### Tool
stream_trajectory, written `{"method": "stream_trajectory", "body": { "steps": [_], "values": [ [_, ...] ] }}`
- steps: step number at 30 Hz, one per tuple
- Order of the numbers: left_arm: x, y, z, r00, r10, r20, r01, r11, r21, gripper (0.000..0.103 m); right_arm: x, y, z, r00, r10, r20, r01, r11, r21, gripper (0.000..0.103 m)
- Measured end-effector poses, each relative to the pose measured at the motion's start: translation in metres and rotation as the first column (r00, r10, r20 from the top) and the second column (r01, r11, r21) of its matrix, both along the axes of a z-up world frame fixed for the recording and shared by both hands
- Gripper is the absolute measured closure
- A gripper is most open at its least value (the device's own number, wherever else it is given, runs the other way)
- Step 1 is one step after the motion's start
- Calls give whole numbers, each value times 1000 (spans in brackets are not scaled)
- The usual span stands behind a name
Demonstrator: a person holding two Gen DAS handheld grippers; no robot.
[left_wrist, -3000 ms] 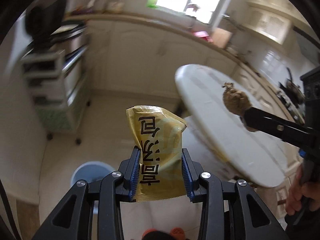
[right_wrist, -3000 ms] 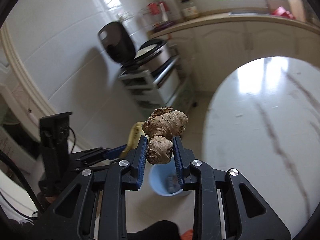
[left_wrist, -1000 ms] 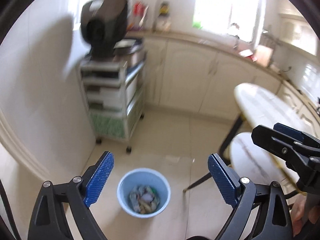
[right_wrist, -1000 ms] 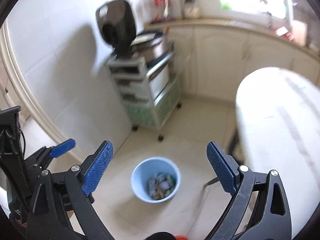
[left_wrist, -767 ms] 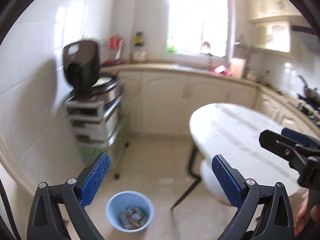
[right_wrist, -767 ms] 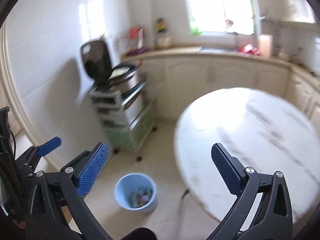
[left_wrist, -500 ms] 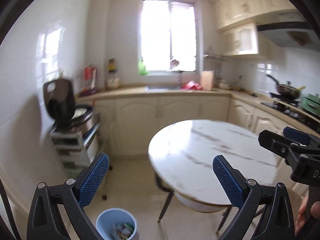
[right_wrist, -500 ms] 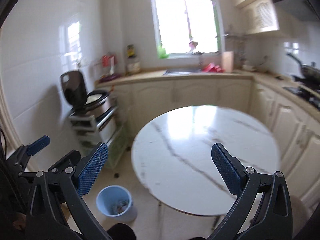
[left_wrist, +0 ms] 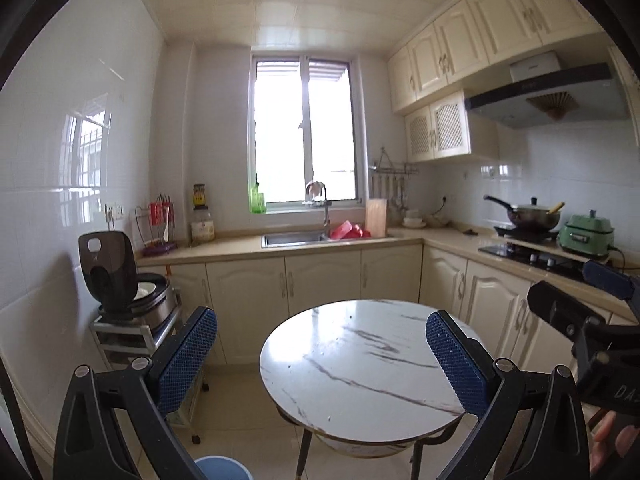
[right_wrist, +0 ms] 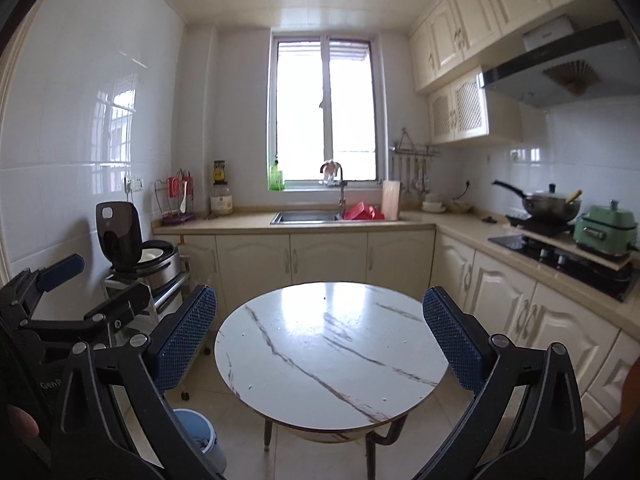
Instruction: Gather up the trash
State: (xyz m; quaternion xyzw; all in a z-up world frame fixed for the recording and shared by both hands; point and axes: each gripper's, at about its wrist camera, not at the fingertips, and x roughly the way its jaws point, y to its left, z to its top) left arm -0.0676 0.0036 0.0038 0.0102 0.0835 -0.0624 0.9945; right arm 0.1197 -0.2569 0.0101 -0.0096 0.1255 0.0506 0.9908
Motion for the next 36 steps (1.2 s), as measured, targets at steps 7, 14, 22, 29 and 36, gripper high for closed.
{"method": "stream_trajectory", "body": {
  "steps": [7,14,22,29,36],
  "values": [
    [-42,25,-14,998,6,62,-6,1000,7,1,-26,2,9,999,-14,48,14,1000,-7,0],
    [-62,35,-31,996,20,85,-21,1000,13,1,-38,4,15,997,-18,78,19,1000,-16,0],
    [-70,28,-36,994,32,100,-33,999,5,1,-47,8,17,994,-14,108,16,1000,-17,0],
    [-61,17,-33,994,40,104,-41,999,1,1,-51,13,16,994,-13,111,16,1000,-26,0],
    [-58,15,-32,994,35,106,-35,999,-5,1,-50,9,16,993,-14,115,16,1000,-20,0]
  ]
}}
